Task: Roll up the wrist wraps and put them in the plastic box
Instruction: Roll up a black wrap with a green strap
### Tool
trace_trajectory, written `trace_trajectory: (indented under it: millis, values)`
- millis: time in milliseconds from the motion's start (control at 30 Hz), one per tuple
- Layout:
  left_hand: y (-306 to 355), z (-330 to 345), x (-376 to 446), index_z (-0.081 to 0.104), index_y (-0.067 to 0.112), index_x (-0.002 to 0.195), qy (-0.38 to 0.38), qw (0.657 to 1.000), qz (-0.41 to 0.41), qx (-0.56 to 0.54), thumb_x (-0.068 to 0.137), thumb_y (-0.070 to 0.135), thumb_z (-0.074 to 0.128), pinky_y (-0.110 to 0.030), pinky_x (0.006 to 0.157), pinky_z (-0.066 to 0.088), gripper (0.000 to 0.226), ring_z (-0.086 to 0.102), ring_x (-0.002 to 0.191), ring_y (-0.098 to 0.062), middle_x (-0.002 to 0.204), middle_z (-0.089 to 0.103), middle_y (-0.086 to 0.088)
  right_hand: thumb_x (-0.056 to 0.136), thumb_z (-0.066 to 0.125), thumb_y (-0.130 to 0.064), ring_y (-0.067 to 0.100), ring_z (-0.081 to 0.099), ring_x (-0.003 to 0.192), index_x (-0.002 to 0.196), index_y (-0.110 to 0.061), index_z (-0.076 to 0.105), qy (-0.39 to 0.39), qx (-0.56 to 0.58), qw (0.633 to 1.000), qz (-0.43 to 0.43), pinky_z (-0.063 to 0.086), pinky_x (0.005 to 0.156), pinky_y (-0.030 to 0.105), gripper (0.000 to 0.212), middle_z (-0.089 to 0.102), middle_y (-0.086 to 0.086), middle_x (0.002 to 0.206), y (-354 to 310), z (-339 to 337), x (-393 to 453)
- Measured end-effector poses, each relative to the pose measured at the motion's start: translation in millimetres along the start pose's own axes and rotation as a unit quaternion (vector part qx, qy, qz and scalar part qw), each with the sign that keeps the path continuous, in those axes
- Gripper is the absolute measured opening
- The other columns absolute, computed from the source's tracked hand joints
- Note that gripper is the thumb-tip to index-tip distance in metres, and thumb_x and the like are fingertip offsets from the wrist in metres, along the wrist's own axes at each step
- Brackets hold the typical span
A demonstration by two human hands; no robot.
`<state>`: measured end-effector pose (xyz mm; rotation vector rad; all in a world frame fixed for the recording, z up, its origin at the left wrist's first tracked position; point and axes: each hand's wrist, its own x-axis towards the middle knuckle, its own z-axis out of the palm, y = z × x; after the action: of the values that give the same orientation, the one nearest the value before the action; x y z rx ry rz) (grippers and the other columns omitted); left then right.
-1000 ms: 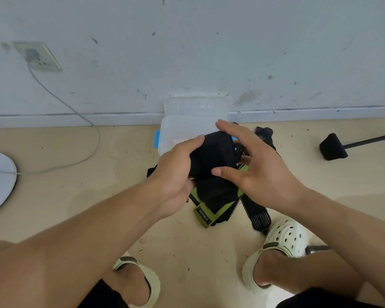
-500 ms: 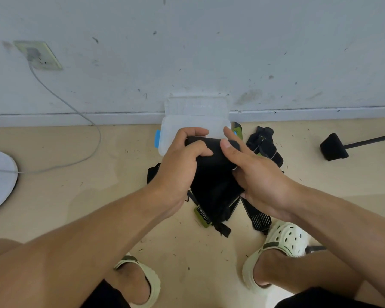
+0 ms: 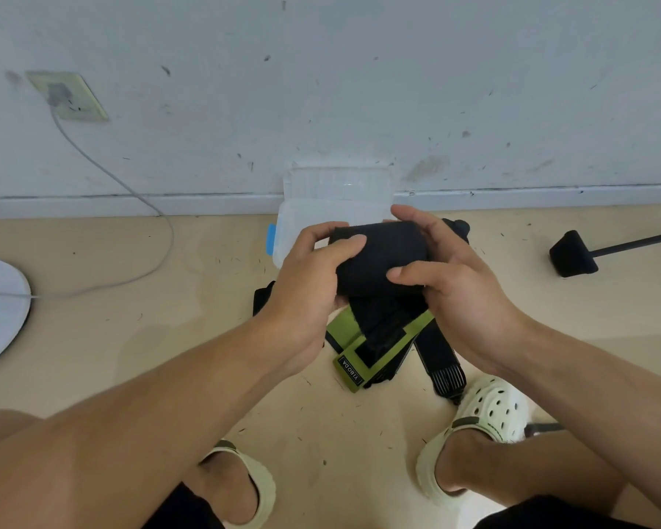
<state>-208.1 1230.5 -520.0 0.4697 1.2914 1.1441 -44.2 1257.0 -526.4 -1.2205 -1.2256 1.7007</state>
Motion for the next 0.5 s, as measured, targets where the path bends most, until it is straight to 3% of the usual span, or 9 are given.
trace_trajectory:
  millis: [167, 267, 367, 500]
  values:
    - [-4, -5, 1, 0.064, 0.023, 0.126, -0.012, 0.998, 0.055, 0.031, 0.094, 0.003, 0.070, -0.034, 0.083, 0.061, 0.039, 0.071, 0.109, -0.024, 0.121, 0.069, -0.004, 0.066, 0.066, -0.008, 0.025, 0.066, 0.120, 0.143, -0.033, 0.054, -0.003, 0.045, 0.997, 0.066, 0.055, 0.102, 0.039, 0.081, 0.068, 0.004, 0.130, 1, 2, 3]
    - [-6, -5, 0, 0.064, 0.025, 0.123, -0.033, 0.994, 0.086, 0.051, 0.086, -0.004, 0.071, -0.037, 0.085, 0.061, 0.047, 0.068, 0.113, -0.026, 0.120, 0.067, -0.002, 0.083, 0.077, -0.025, 0.025, 0.067, 0.123, 0.142, -0.024, 0.057, -0.032, 0.108, 0.988, 0.109, 0.054, 0.105, 0.040, 0.063, 0.070, 0.008, 0.132, -1, 7, 1]
    - [-9, -3, -4, 0.065, 0.028, 0.118, -0.049, 0.994, 0.079, 0.052, 0.068, 0.010, 0.067, -0.035, 0.081, 0.059, 0.053, 0.065, 0.111, -0.025, 0.118, 0.065, -0.004, 0.090, 0.068, -0.041, 0.025, 0.068, 0.121, 0.137, -0.018, 0.062, -0.039, 0.100, 0.986, 0.124, 0.056, 0.102, 0.039, 0.052, 0.070, 0.011, 0.132, -3, 11, -3]
    - [-13, 3, -12, 0.062, 0.035, 0.126, -0.068, 0.996, 0.042, 0.038, 0.079, 0.041, 0.069, -0.032, 0.082, 0.056, 0.047, 0.066, 0.117, -0.021, 0.130, 0.064, 0.000, 0.091, 0.072, -0.033, 0.022, 0.073, 0.111, 0.133, -0.028, 0.062, -0.007, 0.070, 0.991, 0.114, 0.060, 0.095, 0.040, 0.044, 0.073, 0.005, 0.125, 2, 19, -9]
